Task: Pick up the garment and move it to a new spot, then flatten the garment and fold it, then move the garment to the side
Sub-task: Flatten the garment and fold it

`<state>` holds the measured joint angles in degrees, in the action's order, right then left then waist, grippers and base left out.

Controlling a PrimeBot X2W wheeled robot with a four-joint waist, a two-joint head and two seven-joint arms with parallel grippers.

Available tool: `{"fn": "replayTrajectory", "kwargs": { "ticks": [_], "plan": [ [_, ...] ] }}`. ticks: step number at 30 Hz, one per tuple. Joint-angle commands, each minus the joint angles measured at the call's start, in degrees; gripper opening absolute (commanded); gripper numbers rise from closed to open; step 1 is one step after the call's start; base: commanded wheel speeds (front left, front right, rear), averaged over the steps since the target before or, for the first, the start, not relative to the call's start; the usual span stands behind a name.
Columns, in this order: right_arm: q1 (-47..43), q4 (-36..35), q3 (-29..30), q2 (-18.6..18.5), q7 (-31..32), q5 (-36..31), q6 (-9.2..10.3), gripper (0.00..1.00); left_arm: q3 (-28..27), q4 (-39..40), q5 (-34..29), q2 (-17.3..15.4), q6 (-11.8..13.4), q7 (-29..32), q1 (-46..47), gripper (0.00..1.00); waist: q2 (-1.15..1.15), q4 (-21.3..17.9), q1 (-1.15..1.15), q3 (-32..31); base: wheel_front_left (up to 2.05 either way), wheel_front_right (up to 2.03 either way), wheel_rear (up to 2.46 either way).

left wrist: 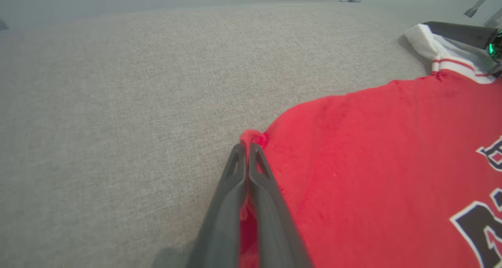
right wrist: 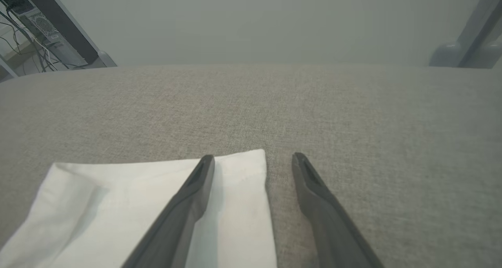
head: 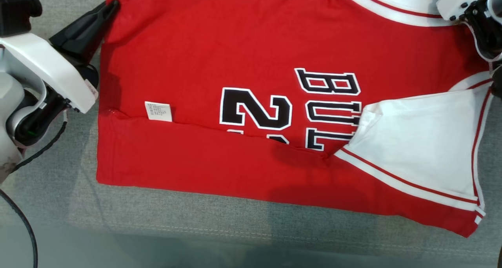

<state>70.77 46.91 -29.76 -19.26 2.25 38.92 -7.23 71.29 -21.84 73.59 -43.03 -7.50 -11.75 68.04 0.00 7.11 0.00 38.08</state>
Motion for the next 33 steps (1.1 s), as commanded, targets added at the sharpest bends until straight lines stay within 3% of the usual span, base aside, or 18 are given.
{"fn": "replayTrajectory", "kwargs": {
  "ticks": [1, 7, 8, 9, 10, 12, 13, 19, 25, 33],
  "plan": [
    [-0.88, -0.57, -0.77, 0.13, 0.54, 0.28, -0.25, 1.0, -1.94, 0.17, -0.37, -2.53, 0.01, -0.63, 2.21, 0.0, 0.0, 0.34, 0.0, 0.21, 0.0, 0.0, 0.0],
    [0.01, 1.15, -3.74, -0.49, 3.99, 1.37, -0.25, 1.0, -0.25, -0.29, 0.21, -1.76, 0.01, -1.64, 3.05, 0.0, 0.0, 0.64, 0.0, 0.03, 0.0, 0.0, 0.0],
    [0.06, 1.1, -4.28, -0.57, 4.41, 1.62, -0.25, 0.92, -0.03, -0.4, 0.34, -1.71, 0.01, -1.73, 3.15, 0.0, 0.0, 0.58, 0.0, 0.0, 0.0, 0.0, 0.0],
    [0.12, 1.01, -4.72, -0.66, 4.67, 1.9, -0.25, 0.73, 0.16, -0.46, 0.5, -1.67, 0.01, -1.83, 3.25, 0.0, 0.0, 0.49, 0.0, -0.01, 0.0, 0.0, 0.0],
    [0.19, 0.85, -5.12, -0.78, 4.73, 2.11, -0.25, 0.46, 0.32, -0.54, 0.66, -1.64, 0.01, -1.93, 3.34, 0.0, 0.0, 0.38, 0.0, -0.06, 0.0, 0.0, 0.0],
    [0.52, 0.42, -5.71, -1.24, 4.08, 2.32, -0.25, 0.03, 0.62, -0.73, 0.93, -1.6, 0.01, -2.1, 3.47, 0.0, 0.0, 0.16, 0.0, -0.2, 0.0, 0.0, 0.0],
    [0.67, 0.23, -5.97, -1.47, 3.63, 2.39, -0.25, 0.0, 0.75, -0.83, 1.02, -1.58, 0.01, -2.18, 3.49, 0.0, 0.0, 0.03, 0.0, -0.31, 0.0, 0.0, 0.0],
    [0.66, -1.49, -6.35, -2.41, -1.18, 3.97, -0.25, 0.0, 1.22, -1.63, 2.69, -1.65, 0.01, -2.69, 2.72, 0.0, 0.0, -1.14, 0.0, -1.91, 0.0, 0.0, 0.0],
    [-2.55, -7.59, -8.11, -4.23, -4.16, 9.08, -0.25, 0.0, 1.28, -2.07, 4.98, -2.99, 0.01, -3.1, 0.68, 0.0, 0.0, -2.75, 0.0, -4.6, 0.0, 0.0, 0.0],
    [-10.34, -20.3, -11.38, -12.26, -2.82, 19.15, -0.25, 0.0, 0.36, -1.18, 7.85, -6.12, 0.01, -3.23, -3.74, 0.0, 0.0, -4.42, 0.0, -8.96, 0.0, 0.0, 0.0]
  ]
}}
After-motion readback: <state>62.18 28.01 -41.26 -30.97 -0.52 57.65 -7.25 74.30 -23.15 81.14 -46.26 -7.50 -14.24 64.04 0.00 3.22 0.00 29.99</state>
